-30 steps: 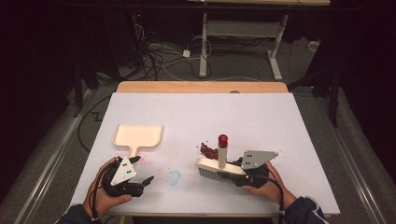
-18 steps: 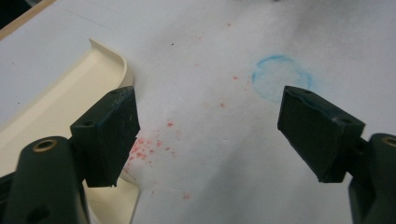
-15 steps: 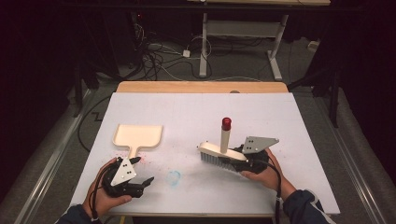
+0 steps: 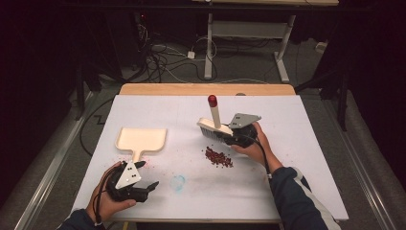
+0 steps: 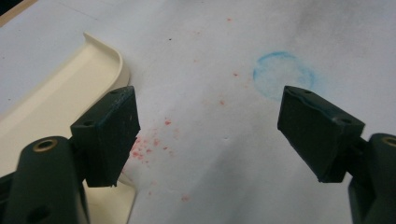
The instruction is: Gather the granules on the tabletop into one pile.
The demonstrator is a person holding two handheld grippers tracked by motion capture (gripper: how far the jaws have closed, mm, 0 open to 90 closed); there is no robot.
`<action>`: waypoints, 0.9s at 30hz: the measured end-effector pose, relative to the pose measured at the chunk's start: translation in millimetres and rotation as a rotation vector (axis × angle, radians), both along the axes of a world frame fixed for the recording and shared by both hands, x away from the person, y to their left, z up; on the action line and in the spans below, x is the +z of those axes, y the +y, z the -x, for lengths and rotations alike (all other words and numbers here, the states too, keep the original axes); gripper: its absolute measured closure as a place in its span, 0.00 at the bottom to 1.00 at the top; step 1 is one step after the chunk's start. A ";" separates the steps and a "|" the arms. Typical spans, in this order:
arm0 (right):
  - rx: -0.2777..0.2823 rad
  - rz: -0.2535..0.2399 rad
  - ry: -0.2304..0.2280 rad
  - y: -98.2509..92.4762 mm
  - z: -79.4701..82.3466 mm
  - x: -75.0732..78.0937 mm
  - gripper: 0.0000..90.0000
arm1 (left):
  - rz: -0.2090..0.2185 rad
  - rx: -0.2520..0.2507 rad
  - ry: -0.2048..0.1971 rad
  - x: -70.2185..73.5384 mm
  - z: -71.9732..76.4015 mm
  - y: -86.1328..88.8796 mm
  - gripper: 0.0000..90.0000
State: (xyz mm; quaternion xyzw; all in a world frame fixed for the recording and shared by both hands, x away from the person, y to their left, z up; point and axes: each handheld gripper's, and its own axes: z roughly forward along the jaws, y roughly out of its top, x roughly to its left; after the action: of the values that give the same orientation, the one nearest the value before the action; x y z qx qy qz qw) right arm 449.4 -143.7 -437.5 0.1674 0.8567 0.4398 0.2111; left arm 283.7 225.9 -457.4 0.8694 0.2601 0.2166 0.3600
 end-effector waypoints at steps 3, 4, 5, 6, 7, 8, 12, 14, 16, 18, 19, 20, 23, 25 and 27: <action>0.020 -0.040 0.018 2.1 -5.0 -11.8 0.75 | -0.004 -0.004 0.005 -1.1 -0.7 0.4 0.22; 0.020 -0.040 0.018 2.1 -5.0 -11.8 0.75 | -0.005 -0.003 0.008 -1.5 -1.0 0.6 0.22; 0.030 -0.054 0.027 1.0 -3.8 -12.9 0.75 | -0.005 -0.004 0.010 -1.9 -1.0 0.8 0.22; 0.063 -0.057 0.035 -1.5 0.4 -14.3 0.75 | -0.006 -0.004 0.012 -2.2 -0.8 0.8 0.22; 0.063 -0.057 0.035 -1.5 0.4 -14.3 0.75 | -0.009 -0.004 0.012 -2.2 -0.5 0.8 0.22; 0.102 -0.045 0.032 -3.6 6.9 -15.8 0.75 | -0.008 -0.004 0.012 -2.0 0.1 0.8 0.22; 0.158 -0.043 0.031 -8.7 18.1 -18.4 0.74 | -0.009 -0.002 0.008 -1.5 2.2 0.0 0.22; 0.193 -0.044 0.038 -13.7 24.4 -18.7 0.74 | -0.012 -0.003 0.008 -1.6 2.1 -0.3 0.22; 0.202 -0.029 0.027 -18.4 29.6 -17.0 0.74 | -0.009 -0.003 0.011 -1.8 1.6 -0.6 0.22; 0.185 -0.035 0.020 -23.2 31.9 -15.0 0.75 | -0.010 -0.005 0.012 -2.1 1.3 -0.9 0.22; 0.176 -0.044 0.016 -25.6 32.1 -13.9 0.75 | -0.010 -0.006 0.012 -2.1 1.1 -1.1 0.22; 0.164 -0.057 0.015 -27.9 32.2 -12.5 0.75 | -0.010 -0.006 0.011 -2.1 0.9 -1.3 0.22; 0.103 -0.079 0.014 -33.0 33.5 -9.1 0.75 | -0.015 -0.010 0.010 -1.5 0.8 -1.3 0.22; 0.052 -0.078 0.004 -35.2 36.8 -6.2 0.75 | -0.014 -0.011 0.008 -1.2 1.2 -1.1 0.22; 0.006 -0.101 0.010 -38.6 41.7 -2.6 0.75 | -0.013 -0.010 0.005 -0.7 1.7 -0.8 0.22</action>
State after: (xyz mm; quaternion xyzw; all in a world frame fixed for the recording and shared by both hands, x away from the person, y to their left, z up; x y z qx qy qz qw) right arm 407.7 -182.4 -440.1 0.1777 0.8349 0.4823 0.1967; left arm 282.0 225.1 -458.1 0.8736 0.2551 0.2140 0.3549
